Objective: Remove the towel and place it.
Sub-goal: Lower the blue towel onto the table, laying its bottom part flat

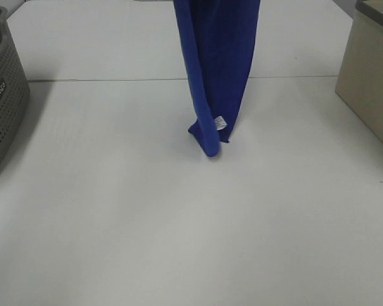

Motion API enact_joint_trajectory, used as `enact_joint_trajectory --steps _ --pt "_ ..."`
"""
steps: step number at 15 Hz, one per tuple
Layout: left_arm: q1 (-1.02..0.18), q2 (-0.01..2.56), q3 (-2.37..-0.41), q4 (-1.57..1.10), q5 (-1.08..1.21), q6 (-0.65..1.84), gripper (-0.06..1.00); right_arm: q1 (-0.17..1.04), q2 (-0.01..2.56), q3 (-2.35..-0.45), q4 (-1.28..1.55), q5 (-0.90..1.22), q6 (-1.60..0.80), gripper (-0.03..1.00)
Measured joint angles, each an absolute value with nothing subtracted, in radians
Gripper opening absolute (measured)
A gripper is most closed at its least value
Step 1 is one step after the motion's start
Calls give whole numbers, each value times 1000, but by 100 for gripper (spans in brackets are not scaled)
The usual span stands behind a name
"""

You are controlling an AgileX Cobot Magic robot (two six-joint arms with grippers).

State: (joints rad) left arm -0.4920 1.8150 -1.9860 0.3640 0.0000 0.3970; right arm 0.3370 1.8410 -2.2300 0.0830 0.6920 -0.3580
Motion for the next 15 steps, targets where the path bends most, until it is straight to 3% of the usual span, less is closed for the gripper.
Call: enact_joint_trajectory --steps 9,15 --pt "-309 1981 -2001 365 -356 397 0 337 1982 -2232 -23 290 -425 2" --pt "-305 2167 -2283 368 -357 461 0 329 2055 -2232 -55 126 -489 2"
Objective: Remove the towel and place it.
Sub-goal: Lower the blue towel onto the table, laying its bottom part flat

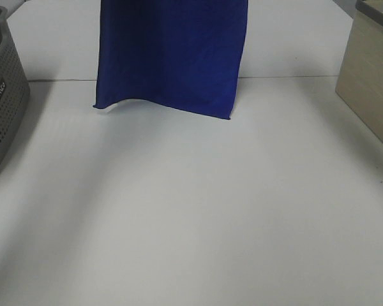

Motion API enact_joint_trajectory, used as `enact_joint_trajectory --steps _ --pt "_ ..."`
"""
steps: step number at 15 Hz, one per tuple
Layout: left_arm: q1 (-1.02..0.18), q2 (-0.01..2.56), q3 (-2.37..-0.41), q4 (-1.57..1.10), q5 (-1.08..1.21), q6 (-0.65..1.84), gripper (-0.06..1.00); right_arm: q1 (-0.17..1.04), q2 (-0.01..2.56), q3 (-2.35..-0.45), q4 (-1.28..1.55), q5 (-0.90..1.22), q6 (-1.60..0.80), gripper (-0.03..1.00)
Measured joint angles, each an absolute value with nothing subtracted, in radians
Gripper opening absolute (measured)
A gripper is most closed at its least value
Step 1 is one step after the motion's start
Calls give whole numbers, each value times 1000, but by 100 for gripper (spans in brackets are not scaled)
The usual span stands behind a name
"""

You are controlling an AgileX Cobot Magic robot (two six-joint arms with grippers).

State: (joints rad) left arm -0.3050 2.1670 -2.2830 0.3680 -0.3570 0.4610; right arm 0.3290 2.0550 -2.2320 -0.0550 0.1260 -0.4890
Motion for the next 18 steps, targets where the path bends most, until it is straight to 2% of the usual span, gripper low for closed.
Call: enact_joint_trajectory --steps 3,10,14,18 --pt "-300 2231 -2385 368 -350 480 0 303 2060 -2232 -55 84 -495 2" --pt "-261 2255 -2391 368 -351 482 0 288 2091 -2232 -55 7 -495 2" --pt "-231 2292 -2398 367 -421 479 0 288 2106 -2232 -55 -114 -495 2" --pt "-216 2330 -2441 367 -436 455 0 288 2131 -2232 -59 -114 -513 2"
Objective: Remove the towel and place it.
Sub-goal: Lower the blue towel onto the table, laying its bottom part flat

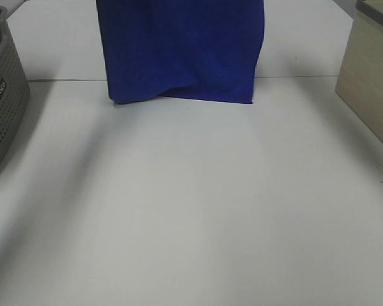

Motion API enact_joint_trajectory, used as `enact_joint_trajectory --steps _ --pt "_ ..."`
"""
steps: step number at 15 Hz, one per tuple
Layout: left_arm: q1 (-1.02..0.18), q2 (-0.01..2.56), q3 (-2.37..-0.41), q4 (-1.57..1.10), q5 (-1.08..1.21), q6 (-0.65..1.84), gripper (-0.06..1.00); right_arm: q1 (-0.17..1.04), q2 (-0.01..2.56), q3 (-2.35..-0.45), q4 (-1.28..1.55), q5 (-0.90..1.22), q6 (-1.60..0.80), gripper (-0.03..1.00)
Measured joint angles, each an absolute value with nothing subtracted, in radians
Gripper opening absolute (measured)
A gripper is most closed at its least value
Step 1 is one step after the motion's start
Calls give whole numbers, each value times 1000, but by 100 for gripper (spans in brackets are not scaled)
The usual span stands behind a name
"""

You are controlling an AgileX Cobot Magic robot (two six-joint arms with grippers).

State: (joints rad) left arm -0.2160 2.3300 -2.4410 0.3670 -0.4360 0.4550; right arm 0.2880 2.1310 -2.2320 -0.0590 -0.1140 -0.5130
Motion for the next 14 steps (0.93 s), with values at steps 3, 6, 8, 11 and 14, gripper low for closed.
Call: enact_joint_trajectory --steps 3,6,8,11,14 --pt "-216 2331 -2443 368 -401 421 0 287 2131 -2232 -59 -69 -513 2" --pt "-221 2331 -2444 369 -328 357 0 285 2131 -2232 -54 8 -513 2" --pt "-237 2325 -2444 369 -220 317 0 282 2118 -2232 -22 86 -493 2" --pt "-293 2261 -2444 352 147 297 0 282 2030 -2232 58 322 -477 2" --pt "-321 2199 -2444 296 413 306 0 282 1966 -2232 108 529 -450 2"
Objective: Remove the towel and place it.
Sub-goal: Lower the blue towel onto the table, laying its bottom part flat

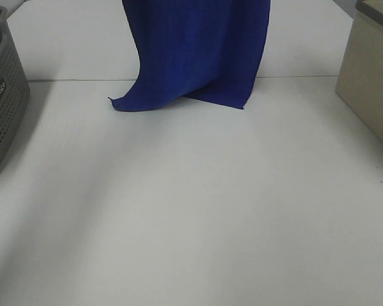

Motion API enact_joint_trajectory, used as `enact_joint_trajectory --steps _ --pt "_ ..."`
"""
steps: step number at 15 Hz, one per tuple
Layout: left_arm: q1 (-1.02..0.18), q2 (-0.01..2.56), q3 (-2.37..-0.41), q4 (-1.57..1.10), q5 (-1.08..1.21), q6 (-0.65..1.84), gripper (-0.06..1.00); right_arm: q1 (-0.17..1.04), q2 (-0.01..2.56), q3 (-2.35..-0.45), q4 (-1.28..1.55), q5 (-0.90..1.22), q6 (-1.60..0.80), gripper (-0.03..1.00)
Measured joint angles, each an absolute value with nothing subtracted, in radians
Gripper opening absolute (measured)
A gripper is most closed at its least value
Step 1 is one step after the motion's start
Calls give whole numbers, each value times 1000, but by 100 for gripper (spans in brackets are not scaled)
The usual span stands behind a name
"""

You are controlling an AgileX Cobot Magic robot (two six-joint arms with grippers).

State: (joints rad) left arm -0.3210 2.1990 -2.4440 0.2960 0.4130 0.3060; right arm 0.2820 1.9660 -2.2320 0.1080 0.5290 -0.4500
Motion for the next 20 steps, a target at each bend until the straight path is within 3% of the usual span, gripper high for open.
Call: enact_joint_trajectory --steps 7,13,20 --pt "-332 2039 -2446 78 1150 518 0 290 1853 -2232 219 1043 -372 2" --pt "-327 2010 -2417 23 1207 443 0 290 1848 -2228 253 1207 -345 2" --pt "-328 1646 -1882 -64 1205 362 0 293 1699 -1871 357 1205 -272 2"
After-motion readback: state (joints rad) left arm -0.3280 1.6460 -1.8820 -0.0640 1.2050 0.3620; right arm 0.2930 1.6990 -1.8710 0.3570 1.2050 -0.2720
